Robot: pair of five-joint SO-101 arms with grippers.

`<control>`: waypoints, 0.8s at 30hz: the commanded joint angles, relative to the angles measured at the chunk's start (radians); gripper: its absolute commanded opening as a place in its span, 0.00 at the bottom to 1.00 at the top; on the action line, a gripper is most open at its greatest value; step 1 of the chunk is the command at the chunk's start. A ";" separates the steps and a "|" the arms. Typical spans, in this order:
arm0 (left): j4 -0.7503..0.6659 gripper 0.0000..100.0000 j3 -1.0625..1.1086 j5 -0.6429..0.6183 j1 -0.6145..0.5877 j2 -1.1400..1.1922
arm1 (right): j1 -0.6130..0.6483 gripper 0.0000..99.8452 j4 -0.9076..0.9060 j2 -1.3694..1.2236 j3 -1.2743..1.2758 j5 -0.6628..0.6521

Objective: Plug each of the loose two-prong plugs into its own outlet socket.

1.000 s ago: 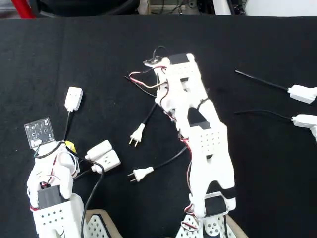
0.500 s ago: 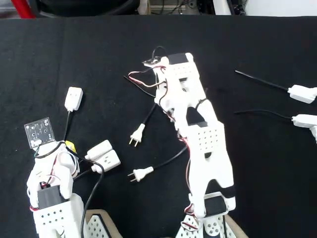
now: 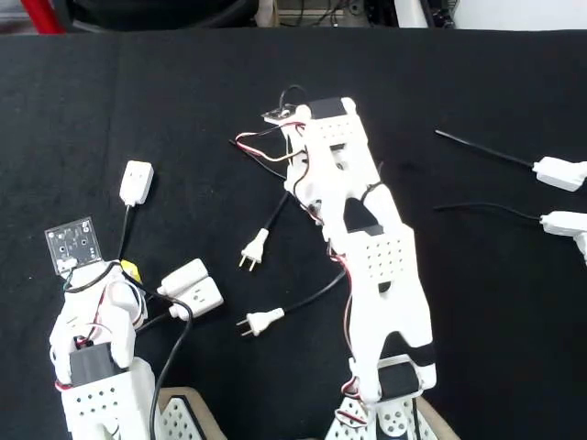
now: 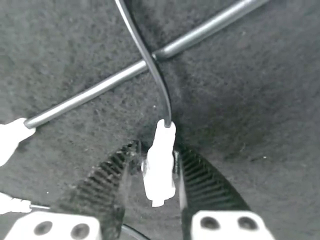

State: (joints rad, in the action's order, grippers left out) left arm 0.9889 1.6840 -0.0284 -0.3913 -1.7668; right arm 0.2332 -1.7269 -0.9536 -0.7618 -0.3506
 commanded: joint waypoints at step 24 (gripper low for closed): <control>0.002 0.11 0.019 -0.005 0.002 -0.005 | -0.002 0.04 -0.034 0.061 -0.018 -0.048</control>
State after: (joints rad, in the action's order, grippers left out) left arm 0.9889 1.6840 -0.0284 -0.3913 -1.7668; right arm 0.2256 -1.7269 -0.9536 -0.7618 -0.3936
